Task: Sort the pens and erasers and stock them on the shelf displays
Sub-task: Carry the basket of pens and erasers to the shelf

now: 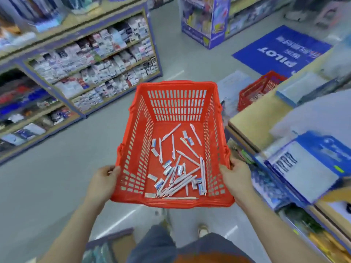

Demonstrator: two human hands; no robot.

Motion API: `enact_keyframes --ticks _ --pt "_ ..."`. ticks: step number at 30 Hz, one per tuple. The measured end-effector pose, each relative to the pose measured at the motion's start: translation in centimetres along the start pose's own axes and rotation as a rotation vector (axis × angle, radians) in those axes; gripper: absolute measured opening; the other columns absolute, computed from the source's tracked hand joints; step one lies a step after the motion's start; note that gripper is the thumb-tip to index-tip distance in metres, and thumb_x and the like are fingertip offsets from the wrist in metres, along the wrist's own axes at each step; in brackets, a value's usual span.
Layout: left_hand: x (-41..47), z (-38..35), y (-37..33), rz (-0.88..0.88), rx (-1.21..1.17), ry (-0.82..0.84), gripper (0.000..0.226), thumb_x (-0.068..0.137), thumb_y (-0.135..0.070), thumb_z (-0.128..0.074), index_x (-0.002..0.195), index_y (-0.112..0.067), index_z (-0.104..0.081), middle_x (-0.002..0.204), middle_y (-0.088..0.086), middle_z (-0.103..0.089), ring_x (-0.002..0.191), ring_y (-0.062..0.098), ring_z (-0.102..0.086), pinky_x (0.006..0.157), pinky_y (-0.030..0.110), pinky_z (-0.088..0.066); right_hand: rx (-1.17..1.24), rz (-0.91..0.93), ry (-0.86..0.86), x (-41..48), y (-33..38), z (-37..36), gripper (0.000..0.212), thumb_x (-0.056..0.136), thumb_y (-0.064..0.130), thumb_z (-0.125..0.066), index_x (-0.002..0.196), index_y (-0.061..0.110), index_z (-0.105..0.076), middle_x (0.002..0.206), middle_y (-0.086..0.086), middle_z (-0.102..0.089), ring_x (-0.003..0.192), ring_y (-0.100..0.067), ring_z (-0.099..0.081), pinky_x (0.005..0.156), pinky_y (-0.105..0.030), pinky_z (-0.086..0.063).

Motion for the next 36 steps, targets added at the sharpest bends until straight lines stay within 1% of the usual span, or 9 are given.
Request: enact_keyframes --ticks 5,10,12,16,22,25,29,34,36 --pt "14.2 -1.5 -6.1 -0.041 -0.062 0.185 0.015 0.095 -0.005 -0.049 0.092 -0.007 -0.064 0.083 0.010 -0.066 0.057 0.010 -0.061 0.046 0.012 -0.046 0.047 -0.056 -0.156 7.8 3.5 -4.6 0.016 0.080 0.015 -0.067 0.073 0.001 -0.069 0.066 -0.022 -0.068 0.061 -0.014 -0.055 0.062 -0.046 -0.051" --pt "28.5 -3.2 -13.1 -0.124 0.013 0.326 0.029 0.089 -0.025 -0.056 0.112 -0.009 -0.062 0.106 0.012 -0.066 0.096 0.030 -0.063 0.092 0.043 -0.049 0.198 -0.219 -0.280 14.3 6.0 -9.3 0.008 0.086 0.011 -0.064 0.079 0.013 -0.069 0.069 -0.004 -0.071 0.069 -0.018 -0.069 0.065 -0.036 -0.057" --pt "32.6 -4.5 -16.1 -0.125 0.041 0.380 0.027 0.093 -0.020 -0.054 0.118 -0.009 -0.059 0.105 0.011 -0.063 0.095 0.028 -0.061 0.090 0.038 -0.047 0.284 -0.278 -0.335 16.2 6.6 -10.6 0.014 0.088 0.004 -0.060 0.085 0.014 -0.068 0.070 0.005 -0.068 0.059 -0.002 -0.065 0.062 -0.022 -0.056" --pt "38.5 -8.7 -22.6 -0.194 0.124 0.508 0.022 0.094 -0.013 -0.052 0.116 -0.008 -0.058 0.100 0.011 -0.063 0.085 0.025 -0.060 0.076 0.030 -0.045 0.376 -0.388 -0.504 20.0 6.4 -11.5 0.014 0.088 0.006 -0.062 0.094 0.015 -0.069 0.079 0.002 -0.072 0.067 -0.011 -0.066 0.076 -0.036 -0.056" --pt "44.9 -19.6 -30.5 -0.352 0.286 0.636 0.018 0.094 -0.014 -0.051 0.111 -0.011 -0.058 0.106 0.014 -0.067 0.089 0.029 -0.065 0.083 0.036 -0.050 0.404 -0.557 -0.699 27.5 2.5 -11.9 0.014 0.089 0.009 -0.062 0.099 0.011 -0.071 0.083 0.000 -0.070 0.078 -0.022 -0.068 0.078 -0.035 -0.052" --pt "47.4 -25.7 -33.7 -0.382 0.372 0.702 0.019 0.095 -0.008 -0.050 0.112 -0.007 -0.057 0.105 0.013 -0.066 0.086 0.027 -0.063 0.073 0.029 -0.046 0.375 -0.674 -0.812 31.7 -0.2 -12.1 0.016 0.090 0.009 -0.060 0.102 0.006 -0.071 0.082 -0.003 -0.065 0.087 -0.027 -0.066 0.076 -0.031 -0.045" --pt "50.8 -34.2 -36.0 -0.410 0.420 0.816 0.018 0.093 -0.001 -0.049 0.088 -0.017 -0.055 0.081 0.004 -0.063 0.066 0.013 -0.057 0.055 0.017 -0.045 0.337 -0.803 -0.893 36.9 -4.3 -12.7 0.016 0.091 0.009 -0.057 0.099 0.002 -0.069 0.080 -0.005 -0.062 0.077 -0.022 -0.059 0.069 -0.028 -0.037" --pt "56.7 -46.0 -33.9 -0.350 0.506 0.941 0.010 0.082 -0.015 -0.055 0.085 -0.021 -0.062 0.084 0.005 -0.071 0.076 0.025 -0.068 0.078 0.041 -0.054 0.273 -0.981 -0.969 43.3 -11.6 -14.8 0.028 0.088 0.010 -0.057 0.114 0.011 -0.067 0.096 -0.012 -0.071 0.094 -0.031 -0.064 0.081 -0.036 -0.047" --pt "58.7 -51.2 -32.7 -0.349 0.540 0.974 0.019 0.088 -0.006 -0.052 0.085 -0.022 -0.060 0.084 0.007 -0.069 0.076 0.025 -0.067 0.076 0.039 -0.054 0.240 -1.053 -0.984 45.9 -15.5 -15.6 0.033 0.086 0.012 -0.059 0.118 0.017 -0.066 0.102 -0.010 -0.071 0.096 -0.031 -0.064 0.082 -0.035 -0.047"
Point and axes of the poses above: each hand's wrist, its own x-axis towards the middle knuckle, its own z-axis out of the back of the hand, y = z × x, the point moved 6 cm from there along x, towards the middle knuckle
